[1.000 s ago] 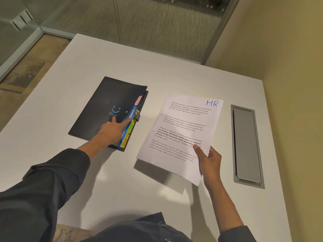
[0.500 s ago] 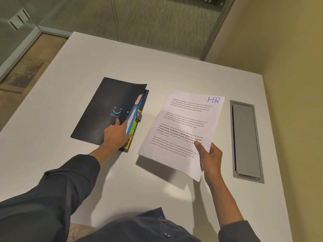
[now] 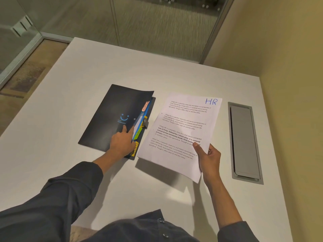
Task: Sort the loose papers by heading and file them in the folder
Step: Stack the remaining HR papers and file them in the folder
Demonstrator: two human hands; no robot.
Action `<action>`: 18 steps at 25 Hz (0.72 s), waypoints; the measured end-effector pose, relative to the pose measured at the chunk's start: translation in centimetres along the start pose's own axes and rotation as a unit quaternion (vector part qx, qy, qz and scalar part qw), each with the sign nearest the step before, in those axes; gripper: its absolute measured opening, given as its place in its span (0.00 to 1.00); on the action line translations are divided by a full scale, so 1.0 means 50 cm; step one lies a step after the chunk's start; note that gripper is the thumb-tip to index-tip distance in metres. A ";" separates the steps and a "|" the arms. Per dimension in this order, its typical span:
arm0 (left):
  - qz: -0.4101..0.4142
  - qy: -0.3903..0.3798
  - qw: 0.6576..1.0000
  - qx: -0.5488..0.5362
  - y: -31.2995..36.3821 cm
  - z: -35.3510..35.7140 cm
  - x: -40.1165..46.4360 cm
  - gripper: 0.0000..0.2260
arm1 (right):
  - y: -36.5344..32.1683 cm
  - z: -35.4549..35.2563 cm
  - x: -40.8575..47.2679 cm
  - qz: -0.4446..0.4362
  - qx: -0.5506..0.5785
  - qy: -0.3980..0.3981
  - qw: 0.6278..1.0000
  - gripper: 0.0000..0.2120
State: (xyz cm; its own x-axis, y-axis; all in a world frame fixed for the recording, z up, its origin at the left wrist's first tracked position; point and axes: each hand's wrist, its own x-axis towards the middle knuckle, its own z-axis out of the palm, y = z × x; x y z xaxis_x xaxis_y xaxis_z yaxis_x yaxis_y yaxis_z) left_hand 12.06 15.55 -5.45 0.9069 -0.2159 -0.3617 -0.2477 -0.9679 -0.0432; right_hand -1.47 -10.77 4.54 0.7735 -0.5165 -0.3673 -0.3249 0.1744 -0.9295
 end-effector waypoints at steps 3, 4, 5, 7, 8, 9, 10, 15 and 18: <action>0.007 -0.001 1.000 -0.011 -0.002 -0.004 0.001 0.34 | 0.001 -0.003 -0.003 0.000 0.001 -0.001 1.000 0.08; 0.008 0.000 1.000 -0.014 -0.003 -0.006 0.001 0.34 | 0.002 -0.004 -0.004 0.000 0.002 0.000 1.000 0.08; 0.009 0.002 1.000 -0.017 -0.004 -0.008 0.000 0.33 | 0.003 -0.005 -0.005 0.001 0.003 0.000 1.000 0.08; 0.009 0.008 1.000 -0.019 -0.004 -0.006 0.001 0.33 | 0.004 -0.008 -0.008 0.003 0.000 0.002 1.000 0.08; 0.004 0.010 1.000 -0.017 -0.004 -0.005 0.000 0.33 | 0.005 -0.009 -0.009 0.003 0.000 0.002 1.000 0.09; -0.001 0.011 1.000 -0.013 -0.002 -0.004 0.001 0.34 | 0.005 -0.010 -0.009 0.003 0.001 0.003 1.000 0.09; -0.007 0.010 1.000 -0.010 0.000 -0.001 0.002 0.35 | 0.004 -0.011 -0.010 0.004 0.001 0.004 1.000 0.09; -0.022 0.006 1.000 -0.015 0.011 0.005 -0.001 0.37 | 0.003 -0.015 -0.008 0.001 -0.001 0.007 1.000 0.09; -0.015 0.013 1.000 -0.021 0.008 0.002 -0.002 0.36 | 0.002 -0.015 -0.007 -0.001 0.000 0.002 1.000 0.09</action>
State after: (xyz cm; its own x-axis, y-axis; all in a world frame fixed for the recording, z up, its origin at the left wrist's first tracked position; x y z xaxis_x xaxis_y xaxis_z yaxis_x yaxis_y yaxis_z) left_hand 11.82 15.18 -5.53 0.9223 -0.1903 -0.3364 -0.2070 -0.9782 -0.0142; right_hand -2.19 -11.19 4.59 0.7716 -0.5211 -0.3648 -0.3230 0.1731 -0.9304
